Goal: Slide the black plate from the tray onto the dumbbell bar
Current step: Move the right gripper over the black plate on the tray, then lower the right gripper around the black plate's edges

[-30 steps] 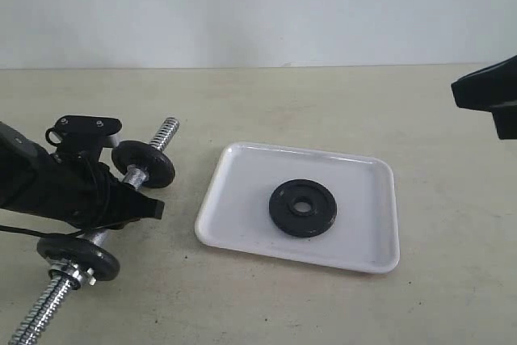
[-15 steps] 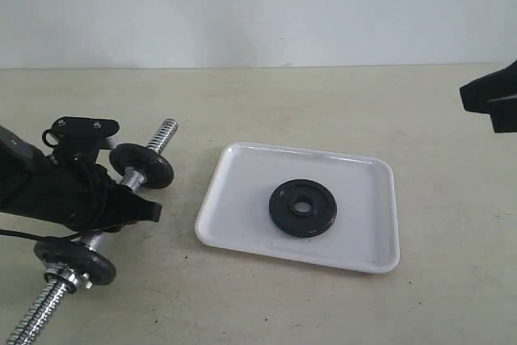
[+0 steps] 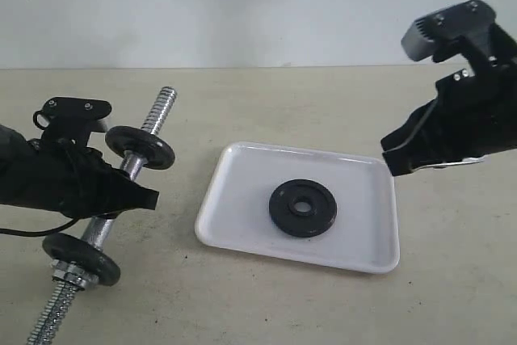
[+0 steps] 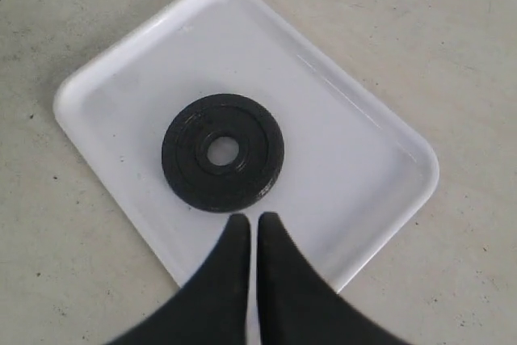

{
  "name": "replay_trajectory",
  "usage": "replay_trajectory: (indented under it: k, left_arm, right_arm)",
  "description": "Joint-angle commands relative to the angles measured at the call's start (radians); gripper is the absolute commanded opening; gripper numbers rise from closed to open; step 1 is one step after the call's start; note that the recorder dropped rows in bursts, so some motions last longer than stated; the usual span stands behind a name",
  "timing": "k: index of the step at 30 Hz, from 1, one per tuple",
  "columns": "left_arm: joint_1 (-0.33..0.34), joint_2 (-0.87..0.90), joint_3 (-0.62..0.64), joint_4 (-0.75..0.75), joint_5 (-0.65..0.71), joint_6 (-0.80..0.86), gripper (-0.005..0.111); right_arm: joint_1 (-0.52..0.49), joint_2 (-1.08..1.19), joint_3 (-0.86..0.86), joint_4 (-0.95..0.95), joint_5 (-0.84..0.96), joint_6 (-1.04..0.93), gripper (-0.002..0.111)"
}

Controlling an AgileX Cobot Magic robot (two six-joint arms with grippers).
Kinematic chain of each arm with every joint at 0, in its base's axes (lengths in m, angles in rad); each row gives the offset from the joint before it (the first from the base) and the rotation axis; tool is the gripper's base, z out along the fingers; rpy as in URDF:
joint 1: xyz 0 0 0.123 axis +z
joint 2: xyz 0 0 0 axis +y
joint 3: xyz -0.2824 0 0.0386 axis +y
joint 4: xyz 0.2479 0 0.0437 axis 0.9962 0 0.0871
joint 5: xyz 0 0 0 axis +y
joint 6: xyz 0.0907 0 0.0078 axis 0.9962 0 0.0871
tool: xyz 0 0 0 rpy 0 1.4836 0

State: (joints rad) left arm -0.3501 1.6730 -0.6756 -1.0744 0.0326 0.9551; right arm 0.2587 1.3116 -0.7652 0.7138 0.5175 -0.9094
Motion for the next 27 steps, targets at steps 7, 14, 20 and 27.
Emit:
replay_trajectory:
  k: [7,14,20,27]
  left_arm:
    - [0.003,-0.044,-0.012,-0.005,-0.058,0.033,0.004]
    - [0.003,-0.044,-0.013,-0.005,-0.04,0.036,0.004]
    - [0.003,-0.044,-0.013,-0.005,-0.027,0.036,0.004]
    - [0.003,-0.044,-0.013,-0.005,-0.027,0.038,0.004]
  right_arm:
    - [0.04,0.149,-0.036,-0.028,-0.11,0.021,0.0]
    - [0.04,0.281,-0.181,-0.091,-0.013,0.128,0.0]
    - [0.054,0.386,-0.305,-0.283,0.127,0.339,0.0]
    - [0.204,0.428,-0.362,-0.488,0.135,0.47,0.0]
